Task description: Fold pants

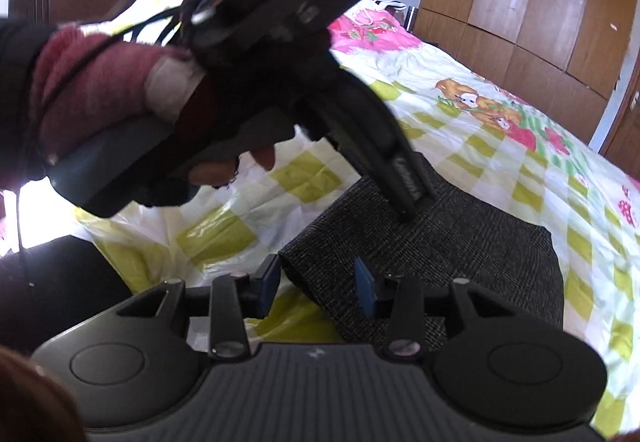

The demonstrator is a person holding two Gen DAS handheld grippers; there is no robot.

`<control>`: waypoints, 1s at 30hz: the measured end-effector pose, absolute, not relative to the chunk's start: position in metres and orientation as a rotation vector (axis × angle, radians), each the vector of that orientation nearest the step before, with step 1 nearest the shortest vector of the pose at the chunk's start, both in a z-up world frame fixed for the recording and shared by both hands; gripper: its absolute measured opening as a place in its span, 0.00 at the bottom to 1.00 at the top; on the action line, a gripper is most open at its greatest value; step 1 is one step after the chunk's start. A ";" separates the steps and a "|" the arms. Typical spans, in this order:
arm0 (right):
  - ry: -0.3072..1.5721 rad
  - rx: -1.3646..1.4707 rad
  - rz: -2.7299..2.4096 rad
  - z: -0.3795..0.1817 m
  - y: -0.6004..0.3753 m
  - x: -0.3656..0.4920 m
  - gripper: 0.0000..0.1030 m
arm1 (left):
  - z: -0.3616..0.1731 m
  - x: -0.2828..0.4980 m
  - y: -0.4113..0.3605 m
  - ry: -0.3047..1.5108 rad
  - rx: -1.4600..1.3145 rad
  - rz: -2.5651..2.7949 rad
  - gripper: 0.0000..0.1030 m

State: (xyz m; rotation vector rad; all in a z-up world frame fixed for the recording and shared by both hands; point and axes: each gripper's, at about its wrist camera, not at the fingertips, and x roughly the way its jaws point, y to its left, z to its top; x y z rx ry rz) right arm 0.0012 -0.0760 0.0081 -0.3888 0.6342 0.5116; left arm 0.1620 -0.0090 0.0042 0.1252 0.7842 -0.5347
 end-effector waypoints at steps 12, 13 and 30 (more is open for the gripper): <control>0.610 -0.111 0.389 0.061 -0.099 0.021 0.05 | 0.035 0.179 0.006 0.664 0.106 -0.581 0.23; 0.611 -0.113 0.390 0.060 -0.096 0.025 0.05 | 0.033 0.181 0.009 0.666 0.105 -0.574 0.23; 0.709 0.025 0.476 0.029 -0.107 0.023 0.20 | 0.031 0.138 0.018 0.657 0.113 -0.497 0.25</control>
